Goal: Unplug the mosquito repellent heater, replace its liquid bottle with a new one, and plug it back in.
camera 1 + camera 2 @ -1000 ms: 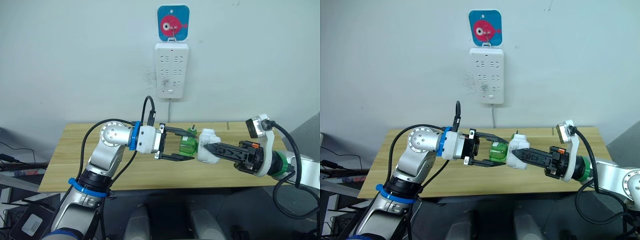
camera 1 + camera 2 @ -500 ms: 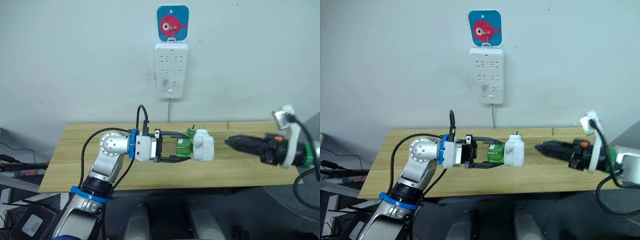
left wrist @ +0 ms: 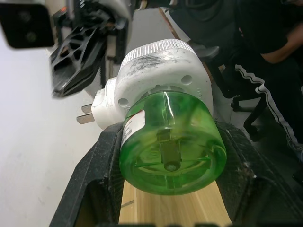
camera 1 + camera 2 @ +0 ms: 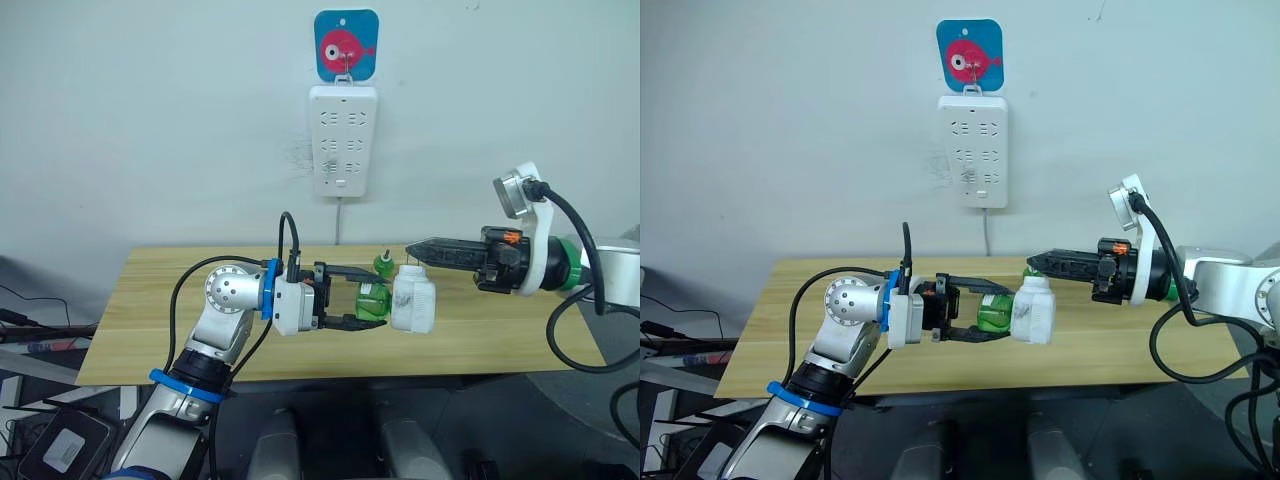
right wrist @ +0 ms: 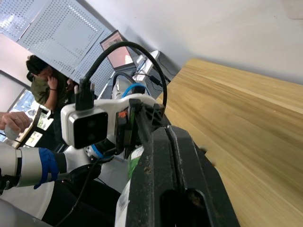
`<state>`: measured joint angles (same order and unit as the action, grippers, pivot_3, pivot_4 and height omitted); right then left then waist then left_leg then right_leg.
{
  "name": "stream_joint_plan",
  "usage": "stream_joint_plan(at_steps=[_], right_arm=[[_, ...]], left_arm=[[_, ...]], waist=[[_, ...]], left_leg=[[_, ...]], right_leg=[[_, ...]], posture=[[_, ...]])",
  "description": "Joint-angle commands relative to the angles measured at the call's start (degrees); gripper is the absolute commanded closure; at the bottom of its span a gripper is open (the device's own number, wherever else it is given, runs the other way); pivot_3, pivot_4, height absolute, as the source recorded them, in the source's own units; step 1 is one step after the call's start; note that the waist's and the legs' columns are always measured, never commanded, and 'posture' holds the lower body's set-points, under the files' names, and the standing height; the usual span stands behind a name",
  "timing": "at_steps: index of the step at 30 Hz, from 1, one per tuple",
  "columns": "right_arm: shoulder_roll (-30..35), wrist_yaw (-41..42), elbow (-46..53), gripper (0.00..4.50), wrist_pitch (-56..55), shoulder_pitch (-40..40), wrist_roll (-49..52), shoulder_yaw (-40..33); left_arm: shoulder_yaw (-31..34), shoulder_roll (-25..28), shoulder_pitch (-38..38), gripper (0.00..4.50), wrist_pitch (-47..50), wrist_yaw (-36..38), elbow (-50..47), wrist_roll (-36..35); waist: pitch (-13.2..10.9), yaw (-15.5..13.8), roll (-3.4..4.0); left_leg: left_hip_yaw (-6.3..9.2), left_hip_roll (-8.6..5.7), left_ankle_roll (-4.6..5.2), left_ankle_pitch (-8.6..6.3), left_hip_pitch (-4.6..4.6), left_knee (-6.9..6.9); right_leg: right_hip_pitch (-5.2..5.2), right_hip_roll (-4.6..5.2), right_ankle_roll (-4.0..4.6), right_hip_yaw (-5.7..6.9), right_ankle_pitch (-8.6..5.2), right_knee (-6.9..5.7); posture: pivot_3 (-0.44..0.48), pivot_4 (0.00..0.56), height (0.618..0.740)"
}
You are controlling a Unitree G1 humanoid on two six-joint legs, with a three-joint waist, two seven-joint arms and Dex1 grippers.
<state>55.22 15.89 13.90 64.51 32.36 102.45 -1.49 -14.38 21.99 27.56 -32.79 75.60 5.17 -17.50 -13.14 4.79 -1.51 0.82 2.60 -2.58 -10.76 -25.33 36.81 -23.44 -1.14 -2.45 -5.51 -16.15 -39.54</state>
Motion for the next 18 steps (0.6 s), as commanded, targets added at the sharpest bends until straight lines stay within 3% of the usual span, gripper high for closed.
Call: stream_joint_plan(at_steps=[1, 18], right_arm=[[-0.1, 0.9, -1.4, 4.5, 2.4, 1.7, -0.8, 0.4], [-2.6, 4.5, -3.4, 4.5, 10.0, 3.0, -8.7, 2.2]], left_arm=[[-0.2, -0.7, 0.2, 2.26, -2.2, -1.1, -1.0, -0.4], [-0.9, -1.2, 0.4, 2.26, -6.2, -1.1, -0.3, -0.3]], waist=[[0.0, 0.0, 0.0], [0.0, 0.0, 0.0]], left_leg=[[0.0, 0.0, 0.0, 0.0, 0.0, 0.0], [0.01, 0.01, 0.02, -0.01, 0.0, -0.01]], right_leg=[[0.0, 0.0, 0.0, 0.01, 0.0, 0.0], [0.0, -0.01, 0.0, 0.01, 0.0, 0.01]], posture=[[-0.096, 0.201, 0.74], [-0.086, 0.202, 0.74]])
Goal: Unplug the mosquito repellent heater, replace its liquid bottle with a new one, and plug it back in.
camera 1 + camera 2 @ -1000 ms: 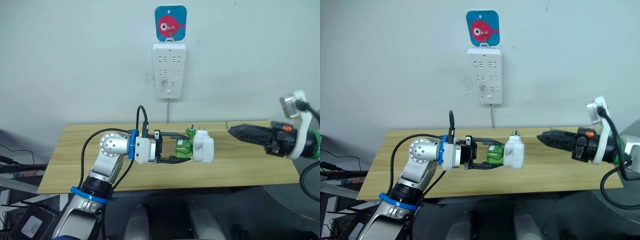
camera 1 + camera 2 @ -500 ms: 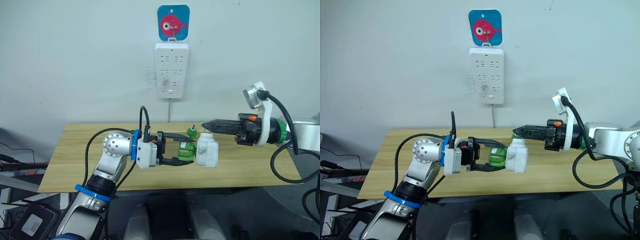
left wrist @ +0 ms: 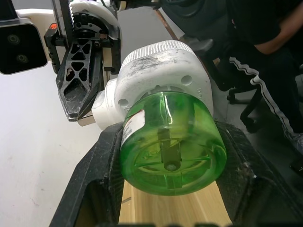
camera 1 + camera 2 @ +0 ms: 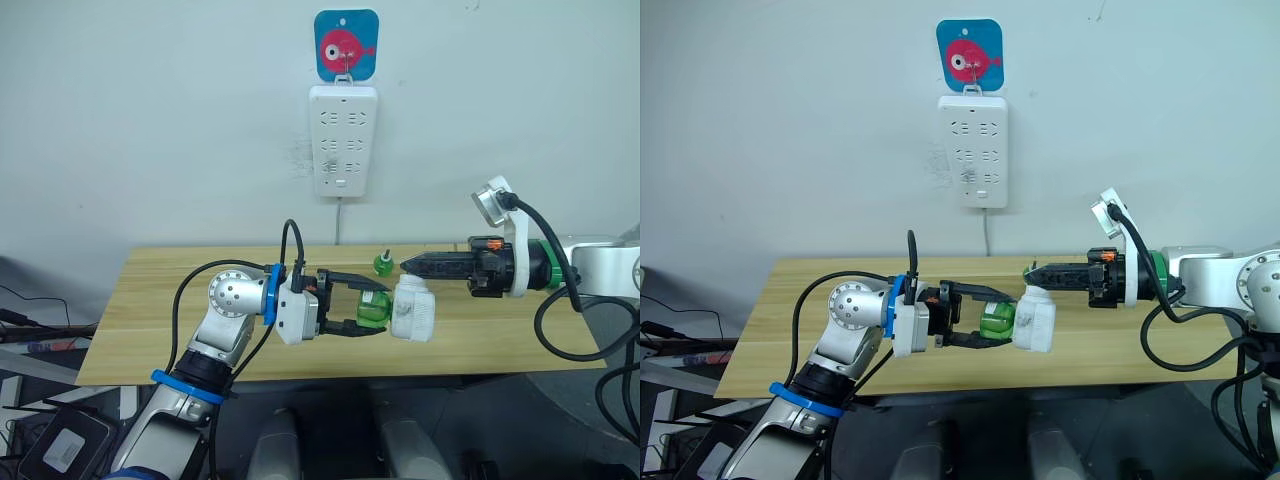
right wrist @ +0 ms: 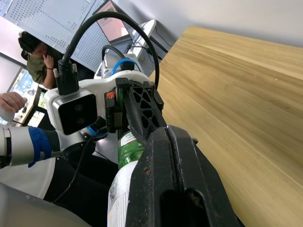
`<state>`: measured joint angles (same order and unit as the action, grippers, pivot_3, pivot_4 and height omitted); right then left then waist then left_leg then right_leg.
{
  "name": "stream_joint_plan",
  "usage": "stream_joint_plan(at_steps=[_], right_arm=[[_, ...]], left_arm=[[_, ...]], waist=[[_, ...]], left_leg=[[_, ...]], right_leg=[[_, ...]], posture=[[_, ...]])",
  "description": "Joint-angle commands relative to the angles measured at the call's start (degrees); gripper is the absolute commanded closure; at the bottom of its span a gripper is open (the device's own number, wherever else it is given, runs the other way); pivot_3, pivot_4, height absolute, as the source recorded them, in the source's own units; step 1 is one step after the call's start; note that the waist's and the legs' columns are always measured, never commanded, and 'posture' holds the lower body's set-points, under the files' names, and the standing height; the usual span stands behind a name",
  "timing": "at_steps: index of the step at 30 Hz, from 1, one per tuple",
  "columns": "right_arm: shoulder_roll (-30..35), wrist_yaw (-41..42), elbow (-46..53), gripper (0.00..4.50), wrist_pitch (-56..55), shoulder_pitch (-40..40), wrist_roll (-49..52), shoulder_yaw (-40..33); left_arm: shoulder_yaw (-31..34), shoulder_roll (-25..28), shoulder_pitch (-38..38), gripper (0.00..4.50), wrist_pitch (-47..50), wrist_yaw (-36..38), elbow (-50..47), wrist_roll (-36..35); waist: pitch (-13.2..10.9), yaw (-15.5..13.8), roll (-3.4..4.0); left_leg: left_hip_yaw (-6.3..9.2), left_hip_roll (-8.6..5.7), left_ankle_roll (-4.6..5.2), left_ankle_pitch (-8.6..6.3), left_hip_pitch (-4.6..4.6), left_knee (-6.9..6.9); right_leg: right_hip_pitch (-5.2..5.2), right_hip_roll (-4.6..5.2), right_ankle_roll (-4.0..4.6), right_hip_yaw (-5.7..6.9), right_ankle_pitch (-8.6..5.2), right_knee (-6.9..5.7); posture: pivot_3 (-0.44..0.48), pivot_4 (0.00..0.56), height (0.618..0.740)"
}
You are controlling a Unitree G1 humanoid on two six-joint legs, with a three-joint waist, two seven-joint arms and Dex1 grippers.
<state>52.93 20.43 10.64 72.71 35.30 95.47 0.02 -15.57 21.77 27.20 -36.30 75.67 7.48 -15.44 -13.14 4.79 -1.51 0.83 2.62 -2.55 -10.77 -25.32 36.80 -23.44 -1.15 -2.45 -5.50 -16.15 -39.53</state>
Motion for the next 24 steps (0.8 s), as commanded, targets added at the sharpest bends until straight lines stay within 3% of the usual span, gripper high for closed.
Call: stream_joint_plan(at_steps=[1, 17, 22, 24], right_arm=[[-0.5, 0.0, -0.3, 4.5, 2.0, 0.1, -2.0, 0.7], [-2.8, 0.2, 0.8, 4.5, 3.5, -0.7, -7.0, -0.7], [-2.5, -1.4, 1.7, 4.5, -1.6, -1.1, -3.2, -8.9], [-3.0, -4.8, 3.1, 4.14, -4.9, -3.5, -2.2, -13.4]], left_arm=[[0.2, -0.9, 0.7, 2.26, -2.9, -1.0, -2.6, -2.4], [-0.2, -0.5, 0.2, 2.26, -4.0, -0.8, -2.1, -2.2], [1.7, -0.7, 0.6, 2.26, -2.2, -5.3, 1.2, 0.2], [2.8, -1.3, 0.6, 2.26, 0.9, -8.9, 2.3, 0.9]], waist=[[0.0, 0.0, 0.0], [0.0, 0.0, 0.0], [0.0, -0.1, 0.0], [0.0, 0.0, 0.0]], left_leg=[[0.0, 0.0, 0.0, 0.0, 0.0, 0.0], [0.0, 0.0, 0.01, 0.0, 0.0, -0.01], [0.01, -0.02, 0.01, 0.0, -0.04, -0.01], [0.02, -0.02, 0.01, 0.0, -0.07, 0.0]], right_leg=[[0.0, 0.0, 0.0, 0.0, 0.0, 0.0], [0.0, 0.0, 0.0, 0.0, 0.0, 0.02], [0.0, 0.02, -0.02, 0.02, 0.01, 0.06], [-0.01, 0.02, -0.04, 0.03, 0.02, 0.08]], posture=[[-0.086, 0.202, 0.74], [-0.09, 0.199, 0.74], [-0.093, 0.192, 0.74], [-0.101, 0.191, 0.74]])
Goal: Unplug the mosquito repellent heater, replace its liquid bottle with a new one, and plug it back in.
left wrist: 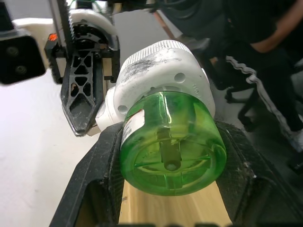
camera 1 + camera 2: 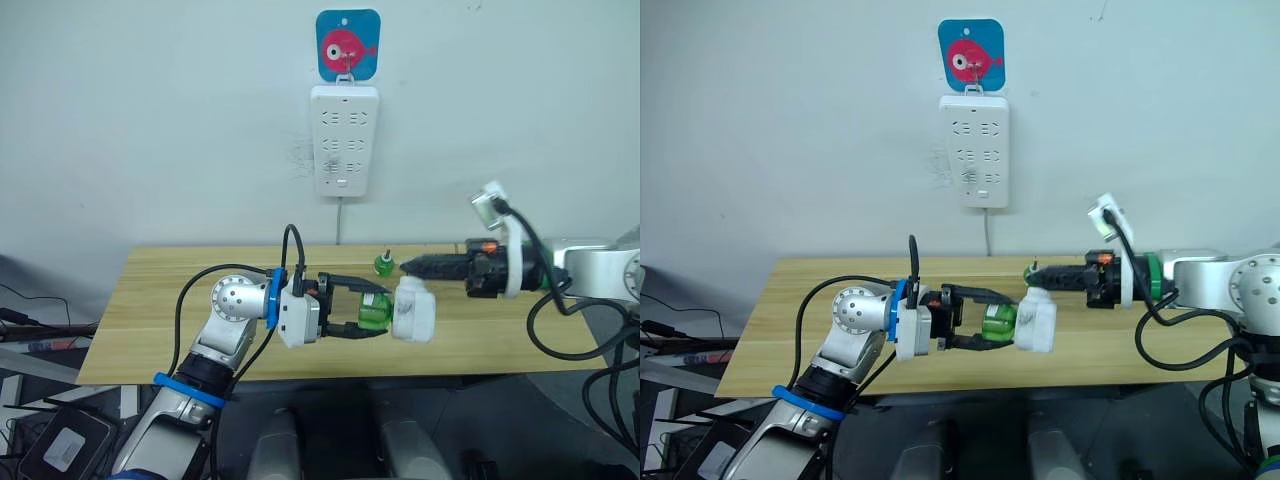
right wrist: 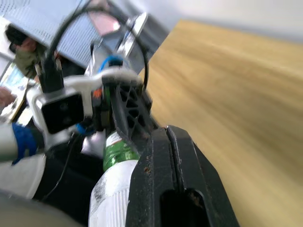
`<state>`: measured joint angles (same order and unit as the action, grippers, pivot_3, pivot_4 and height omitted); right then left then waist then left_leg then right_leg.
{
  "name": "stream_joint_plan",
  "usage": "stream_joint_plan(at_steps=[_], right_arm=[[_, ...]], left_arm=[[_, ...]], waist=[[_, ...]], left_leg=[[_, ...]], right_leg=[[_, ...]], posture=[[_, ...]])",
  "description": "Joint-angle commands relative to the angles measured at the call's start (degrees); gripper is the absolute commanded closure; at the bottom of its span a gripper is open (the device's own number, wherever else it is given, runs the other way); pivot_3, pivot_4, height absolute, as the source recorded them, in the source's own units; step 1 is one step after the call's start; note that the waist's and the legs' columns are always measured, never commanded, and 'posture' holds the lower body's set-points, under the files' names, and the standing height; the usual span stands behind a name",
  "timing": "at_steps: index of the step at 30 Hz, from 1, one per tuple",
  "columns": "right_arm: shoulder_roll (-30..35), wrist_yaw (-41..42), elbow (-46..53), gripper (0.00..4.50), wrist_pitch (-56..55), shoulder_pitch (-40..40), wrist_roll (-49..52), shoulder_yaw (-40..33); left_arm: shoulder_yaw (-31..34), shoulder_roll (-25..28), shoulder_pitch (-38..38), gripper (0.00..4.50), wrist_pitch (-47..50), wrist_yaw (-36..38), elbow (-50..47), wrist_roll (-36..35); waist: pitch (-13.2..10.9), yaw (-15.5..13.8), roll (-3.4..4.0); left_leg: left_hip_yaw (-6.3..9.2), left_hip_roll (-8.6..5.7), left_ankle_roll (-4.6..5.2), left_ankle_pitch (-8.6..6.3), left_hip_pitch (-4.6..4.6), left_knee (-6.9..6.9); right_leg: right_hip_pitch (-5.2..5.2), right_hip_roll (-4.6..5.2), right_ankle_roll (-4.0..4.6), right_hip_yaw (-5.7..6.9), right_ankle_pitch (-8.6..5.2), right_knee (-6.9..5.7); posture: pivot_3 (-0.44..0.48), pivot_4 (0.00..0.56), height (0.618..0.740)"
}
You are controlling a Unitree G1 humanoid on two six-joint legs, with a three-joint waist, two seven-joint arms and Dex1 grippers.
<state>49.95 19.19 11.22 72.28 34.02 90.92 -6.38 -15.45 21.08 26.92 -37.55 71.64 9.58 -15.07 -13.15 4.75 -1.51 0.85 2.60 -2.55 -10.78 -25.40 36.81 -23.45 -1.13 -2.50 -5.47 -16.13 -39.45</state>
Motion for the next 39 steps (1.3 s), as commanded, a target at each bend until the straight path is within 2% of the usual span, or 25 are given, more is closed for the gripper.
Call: stream_joint_plan(at_steps=[1, 5, 8, 12, 15, 18, 22, 27, 39], right_arm=[[-0.7, -5.8, 3.6, 3.94, -6.5, -3.9, 2.5, -9.4], [-3.6, -14.6, 7.8, 2.63, -12.9, -9.8, 3.8, -14.9], [-9.3, -22.9, 17.5, 1.57, -19.8, -20.8, 2.0, -19.4], [-17.5, -31.4, 26.1, 0.06, -27.4, -27.9, 1.2, -17.5], [-25.9, -38.3, 30.5, 0.0, -32.6, -29.9, -2.8, -11.6], [-32.7, -42.9, 30.0, 0.0, -34.9, -28.3, -8.8, -4.5], [-39.0, -46.2, 28.2, 0.0, -38.3, -25.8, -13.4, -0.7], [-41.6, -46.2, 26.2, 0.0, -39.9, -22.8, -15.4, 0.3], [-45.4, -46.1, 23.1, 0.0, -40.8, -19.1, -10.2, 1.3]], left_arm=[[3.0, -0.9, 1.0, 2.26, 3.5, -6.6, 0.6, 1.0], [4.2, -2.4, 1.1, 2.26, 8.5, -13.2, 0.6, 2.8], [5.3, -6.4, 1.3, 2.26, 19.6, -22.3, -0.9, 2.6], [5.8, -9.1, 1.6, 2.26, 27.1, -27.1, -2.8, 2.2], [5.2, -10.1, 1.7, 2.26, 28.9, -27.9, -3.6, 2.4], [4.5, -11.1, 1.5, 2.26, 29.1, -28.1, -4.2, 2.8], [3.7, -12.0, 1.9, 2.26, 28.0, -28.2, -4.3, 3.9], [3.5, -12.2, 2.2, 2.26, 26.2, -28.1, -4.1, 5.3], [2.7, -12.4, 1.0, 2.26, 25.5, -28.4, -6.6, 5.2]], waist=[[0.0, -0.1, 0.0], [0.0, 0.1, 0.0], [0.0, -0.1, 0.0], [0.0, 0.5, 0.04], [0.1, 1.3, 0.09], [0.1, 1.9, 0.12], [0.1, 2.1, 0.15], [0.1, 2.1, 0.15], [0.1, 2.1, 0.16]], left_leg=[[0.0, 0.0, 0.0, 0.0, 0.0, -0.01], [0.03, -0.02, 0.0, 0.0, -0.05, -0.01], [0.12, -0.02, 0.0, 0.0, -0.08, -0.02], [0.12, -0.05, -0.01, 0.0, -0.21, 0.0], [0.11, 0.01, -0.01, 0.0, -0.16, 0.01], [0.1, 0.02, -0.01, 0.0, -0.12, -0.03], [0.09, 0.0, -0.01, 0.0, -0.12, -0.09], [0.13, -0.06, -0.01, 0.0, -0.25, -0.09], [0.19, -0.05, -0.01, 0.0, -0.27, -0.1]], right_leg=[[0.0, 0.0, 0.0, 0.0, 0.0, 0.0], [0.0, 0.0, -0.04, 0.02, 0.02, 0.04], [0.01, 0.0, -0.05, 0.11, 0.02, 0.07], [-0.08, -0.02, -0.12, 0.02, 0.06, 0.1], [-0.07, -0.09, -0.14, 0.0, 0.07, 0.09], [-0.07, -0.12, -0.14, -0.02, 0.07, 0.07], [-0.08, -0.1, -0.13, -0.03, 0.07, 0.13], [-0.07, -0.08, -0.14, -0.05, 0.08, 0.3], [-0.06, -0.09, -0.13, -0.02, 0.09, 0.31]], posture=[[-0.103, 0.192, 0.74], [-0.122, 0.19, 0.74], [-0.144, 0.188, 0.74], [-0.164, 0.189, 0.74], [-0.181, 0.189, 0.74], [-0.185, 0.19, 0.74], [-0.18, 0.188, 0.74], [-0.177, 0.187, 0.74], [-0.164, 0.19, 0.74]])
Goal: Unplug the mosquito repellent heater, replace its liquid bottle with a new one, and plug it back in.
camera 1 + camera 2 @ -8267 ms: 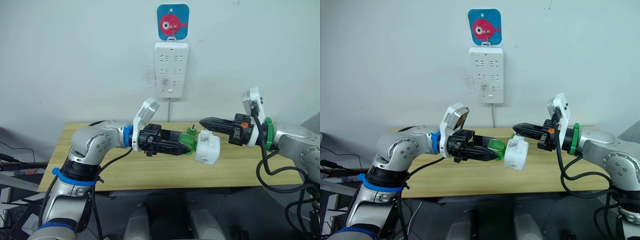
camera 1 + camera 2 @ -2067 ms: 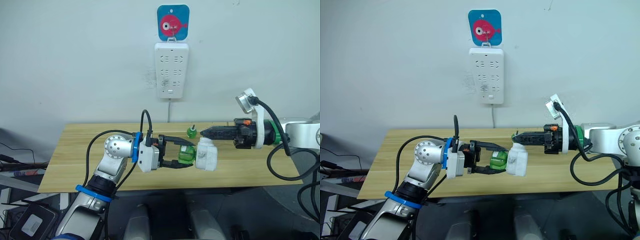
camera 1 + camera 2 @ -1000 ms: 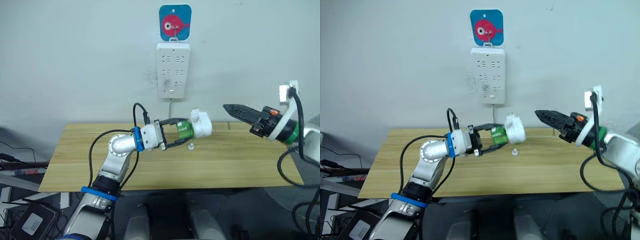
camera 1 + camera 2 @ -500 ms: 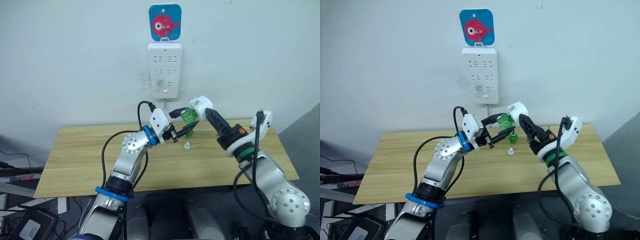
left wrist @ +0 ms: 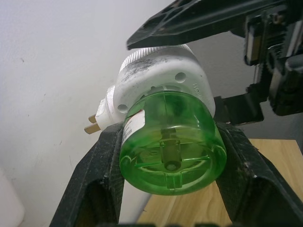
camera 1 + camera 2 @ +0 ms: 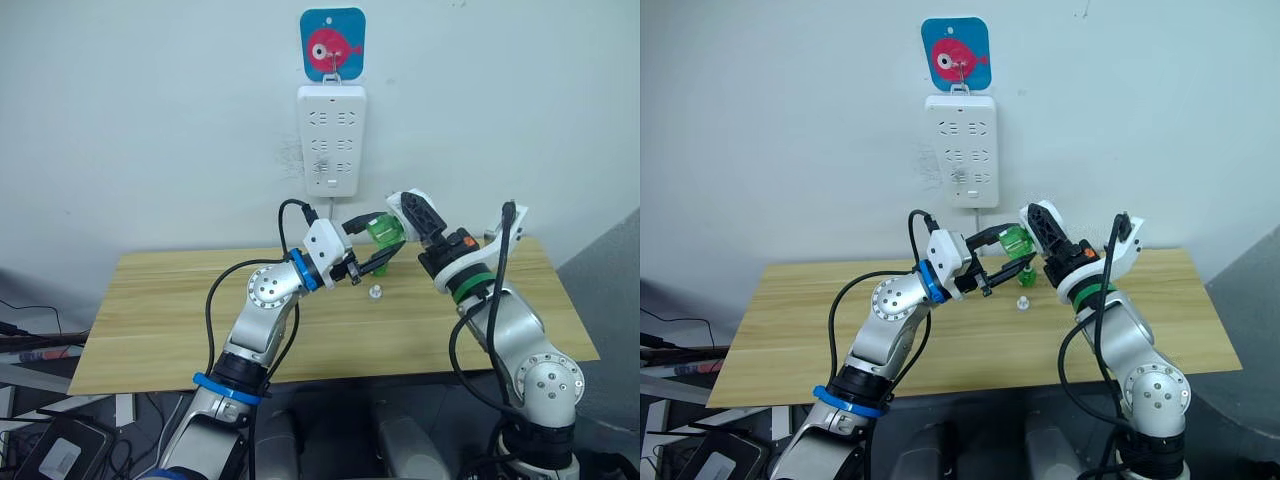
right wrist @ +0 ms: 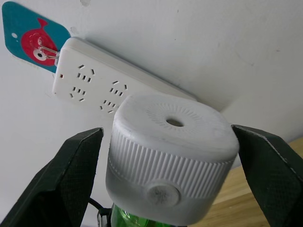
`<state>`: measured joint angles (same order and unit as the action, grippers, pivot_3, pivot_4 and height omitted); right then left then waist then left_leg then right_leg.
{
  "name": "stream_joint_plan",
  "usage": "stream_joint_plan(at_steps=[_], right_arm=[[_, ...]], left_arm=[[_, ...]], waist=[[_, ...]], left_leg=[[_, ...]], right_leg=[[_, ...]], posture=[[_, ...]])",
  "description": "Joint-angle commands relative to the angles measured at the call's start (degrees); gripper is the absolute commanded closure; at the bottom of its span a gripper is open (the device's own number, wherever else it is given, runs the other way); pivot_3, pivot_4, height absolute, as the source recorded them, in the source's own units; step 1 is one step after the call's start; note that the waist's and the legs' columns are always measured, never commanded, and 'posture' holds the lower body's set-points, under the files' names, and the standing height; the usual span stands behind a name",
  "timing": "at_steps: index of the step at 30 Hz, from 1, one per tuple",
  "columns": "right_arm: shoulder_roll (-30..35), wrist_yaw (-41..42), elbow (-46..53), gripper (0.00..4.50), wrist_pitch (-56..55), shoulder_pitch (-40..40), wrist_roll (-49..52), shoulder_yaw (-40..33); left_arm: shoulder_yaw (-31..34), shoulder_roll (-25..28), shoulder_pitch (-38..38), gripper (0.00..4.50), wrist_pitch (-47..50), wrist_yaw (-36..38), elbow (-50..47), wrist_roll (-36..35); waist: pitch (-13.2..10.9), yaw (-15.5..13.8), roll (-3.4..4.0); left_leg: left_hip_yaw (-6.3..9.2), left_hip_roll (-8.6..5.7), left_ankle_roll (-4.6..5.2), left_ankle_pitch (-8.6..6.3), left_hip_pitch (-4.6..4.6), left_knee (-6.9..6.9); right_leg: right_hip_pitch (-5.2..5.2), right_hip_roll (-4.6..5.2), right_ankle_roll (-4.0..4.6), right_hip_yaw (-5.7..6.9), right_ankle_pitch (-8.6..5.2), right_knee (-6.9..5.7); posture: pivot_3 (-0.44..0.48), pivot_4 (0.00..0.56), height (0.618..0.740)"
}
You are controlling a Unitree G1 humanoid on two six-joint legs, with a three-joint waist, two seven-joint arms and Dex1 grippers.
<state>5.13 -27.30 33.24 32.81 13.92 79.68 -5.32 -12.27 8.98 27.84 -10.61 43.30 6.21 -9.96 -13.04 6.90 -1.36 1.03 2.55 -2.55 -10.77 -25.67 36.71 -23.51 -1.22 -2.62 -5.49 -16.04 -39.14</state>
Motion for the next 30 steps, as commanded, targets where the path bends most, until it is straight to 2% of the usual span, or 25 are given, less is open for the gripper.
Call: stream_joint_plan(at_steps=[1, 4, 6, 7, 15, 18, 22, 25, 28, 30], right_arm=[[-0.7, 0.4, 1.1, 0.0, -1.4, 1.1, 1.0, 0.2], [-1.1, 0.6, 1.0, 0.61, -1.8, 1.2, 1.1, 0.3], [-1.2, 0.6, 1.1, 1.27, -2.0, 1.1, 1.2, 0.4], [-1.3, 0.6, 1.1, 1.38, -2.1, 1.1, 1.3, 0.5], [-1.6, 0.6, 1.3, 1.38, -2.4, 1.0, 2.5, 1.2], [-1.6, 0.4, 1.5, 1.38, -2.6, 0.8, 2.6, 1.3], [0.8, 0.5, 2.4, 1.41, -2.3, 0.2, 1.2, 0.1], [4.3, 0.9, 3.3, 1.41, -2.0, -0.2, -0.1, -1.2], [14.4, 4.9, 5.1, 1.41, 2.0, 0.3, -7.2, -0.9], [18.4, 6.9, 6.0, 1.41, 3.5, 0.5, -9.9, 0.0]], left_arm=[[-0.5, -0.2, 0.1, 2.26, -1.5, -0.1, -3.2, 0.2], [-0.4, 0.0, -0.1, 2.26, -1.6, -0.3, -3.2, 0.3], [-0.4, -0.1, -0.2, 2.26, -1.4, -0.7, -3.3, 0.3], [-0.4, -0.1, -0.3, 2.26, -1.4, -0.8, -3.3, 0.3], [-1.4, -0.2, -1.5, 2.26, -2.9, -0.5, -3.8, 0.5], [-1.0, 0.5, -2.0, 1.22, -0.8, -1.0, -4.2, 0.5], [1.2, 5.1, -4.4, 0.0, 5.0, 1.9, -6.8, -2.4], [4.7, 8.6, -5.3, 0.0, 11.1, 2.3, -9.1, -6.2], [10.7, 11.6, -2.3, 0.0, 14.2, -0.4, -5.6, -7.7], [12.6, 12.3, -0.7, 0.0, 16.0, -1.2, -3.7, -8.3]], waist=[[0.0, 0.0, 0.0], [0.0, 0.0, 0.0], [0.0, 0.0, 0.01], [0.0, 0.0, 0.01], [0.0, 0.0, 0.01], [0.0, 0.0, 0.01], [0.0, 0.1, 0.01], [0.0, 0.2, 0.02], [0.0, 0.1, 0.02], [0.0, -0.2, 0.02]], left_leg=[[0.0, 0.0, 0.0, 0.0, 0.0, 0.0], [0.01, 0.0, 0.0, 0.0, 0.0, 0.0], [0.01, 0.0, 0.0, 0.0, 0.0, 0.0], [0.03, 0.0, 0.0, 0.0, 0.0, 0.0], [0.01, 0.0, 0.0, 0.0, 0.0, 0.0], [0.04, 0.01, 0.0, 0.0, -0.01, 0.0], [0.04, 0.01, 0.0, 0.0, 0.0, 0.0], [0.05, 0.04, 0.0, 0.0, 0.0, -0.02], [0.06, 0.03, 0.0, 0.0, 0.0, -0.01], [0.05, -0.01, 0.0, 0.0, 0.0, 0.01]], right_leg=[[0.0, 0.0, 0.0, 0.0, 0.0, 0.0], [0.0, 0.0, 0.0, 0.01, 0.0, 0.0], [0.0, 0.0, 0.0, 0.0, 0.0, 0.0], [0.0, 0.0, 0.0, 0.02, 0.0, 0.0], [0.0, 0.0, 0.0, 0.01, 0.0, 0.0], [0.0, 0.0, 0.0, 0.03, 0.0, 0.0], [0.01, 0.0, 0.0, 0.02, 0.0, -0.01], [0.0, 0.0, 0.0, 0.03, 0.0, -0.01], [0.0, 0.02, 0.0, 0.05, 0.0, 0.0], [0.0, 0.04, 0.0, 0.05, 0.0, 0.0]], posture=[[-0.163, 0.191, 0.74], [-0.162, 0.19, 0.74], [-0.161, 0.191, 0.74], [-0.161, 0.191, 0.74], [-0.157, 0.192, 0.74], [-0.155, 0.195, 0.74], [-0.16, 0.204, 0.74], [-0.163, 0.208, 0.74], [-0.162, 0.217, 0.74], [-0.159, 0.219, 0.74]])
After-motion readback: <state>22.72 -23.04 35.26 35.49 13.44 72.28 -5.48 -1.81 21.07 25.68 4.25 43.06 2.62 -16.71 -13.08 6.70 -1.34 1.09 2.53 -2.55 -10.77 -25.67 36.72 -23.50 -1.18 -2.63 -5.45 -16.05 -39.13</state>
